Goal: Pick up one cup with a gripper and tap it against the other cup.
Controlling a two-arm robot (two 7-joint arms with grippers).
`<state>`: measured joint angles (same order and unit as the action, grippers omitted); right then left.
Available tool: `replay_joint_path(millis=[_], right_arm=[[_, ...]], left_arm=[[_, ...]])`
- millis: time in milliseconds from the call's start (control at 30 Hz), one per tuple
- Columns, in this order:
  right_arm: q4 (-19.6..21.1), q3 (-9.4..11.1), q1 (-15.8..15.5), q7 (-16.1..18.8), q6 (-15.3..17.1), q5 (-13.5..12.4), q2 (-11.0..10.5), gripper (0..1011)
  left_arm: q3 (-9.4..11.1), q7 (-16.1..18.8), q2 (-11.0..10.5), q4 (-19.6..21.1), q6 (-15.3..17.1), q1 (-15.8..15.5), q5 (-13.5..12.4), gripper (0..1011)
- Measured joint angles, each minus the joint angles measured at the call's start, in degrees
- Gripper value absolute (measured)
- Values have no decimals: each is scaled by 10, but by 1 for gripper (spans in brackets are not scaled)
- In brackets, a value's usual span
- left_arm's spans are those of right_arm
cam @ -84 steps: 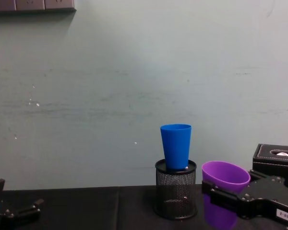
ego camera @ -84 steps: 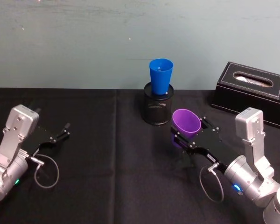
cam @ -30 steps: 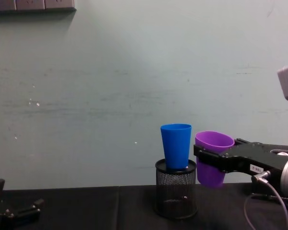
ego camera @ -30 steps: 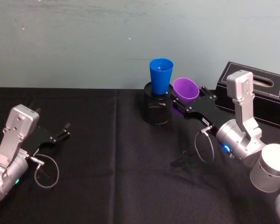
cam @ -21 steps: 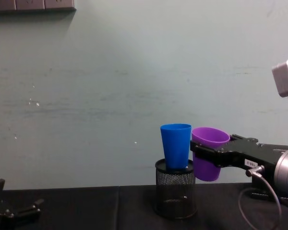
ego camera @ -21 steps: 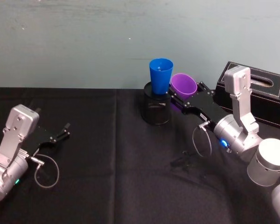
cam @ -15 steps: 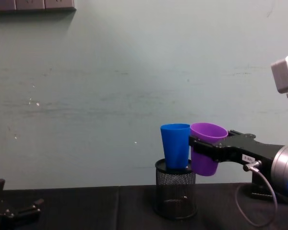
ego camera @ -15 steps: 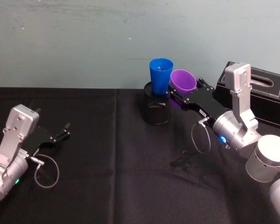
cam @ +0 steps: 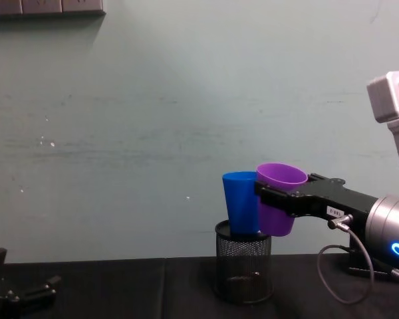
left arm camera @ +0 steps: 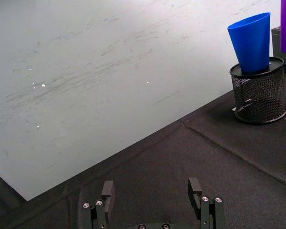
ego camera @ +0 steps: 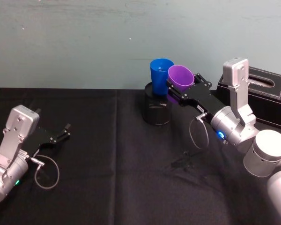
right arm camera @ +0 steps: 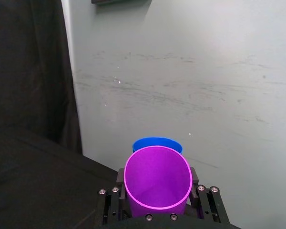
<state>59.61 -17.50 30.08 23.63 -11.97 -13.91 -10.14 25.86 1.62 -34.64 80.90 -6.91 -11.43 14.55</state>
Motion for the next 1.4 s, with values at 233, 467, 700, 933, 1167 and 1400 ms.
replay_joint_path(millis=[233, 467, 700, 933, 1167, 1400], right_arm=[[-10, -3, 8, 1, -1, 2, 4, 730], [-24, -5, 19, 3, -5, 5, 8, 730], [-35, -6, 26, 3, -7, 7, 12, 730], [-40, -6, 30, 3, -9, 8, 14, 730], [-49, -6, 36, 4, -11, 9, 17, 730], [-61, -7, 43, 7, -15, 10, 20, 730]], left_arm=[[0, 0, 0, 0, 0, 0, 0, 1011], [0, 0, 0, 0, 0, 0, 0, 1012], [0, 0, 0, 0, 0, 0, 0, 1011], [0, 0, 0, 0, 0, 0, 0, 1011], [0, 0, 0, 0, 0, 0, 0, 1011], [0, 0, 0, 0, 0, 0, 0, 1011]])
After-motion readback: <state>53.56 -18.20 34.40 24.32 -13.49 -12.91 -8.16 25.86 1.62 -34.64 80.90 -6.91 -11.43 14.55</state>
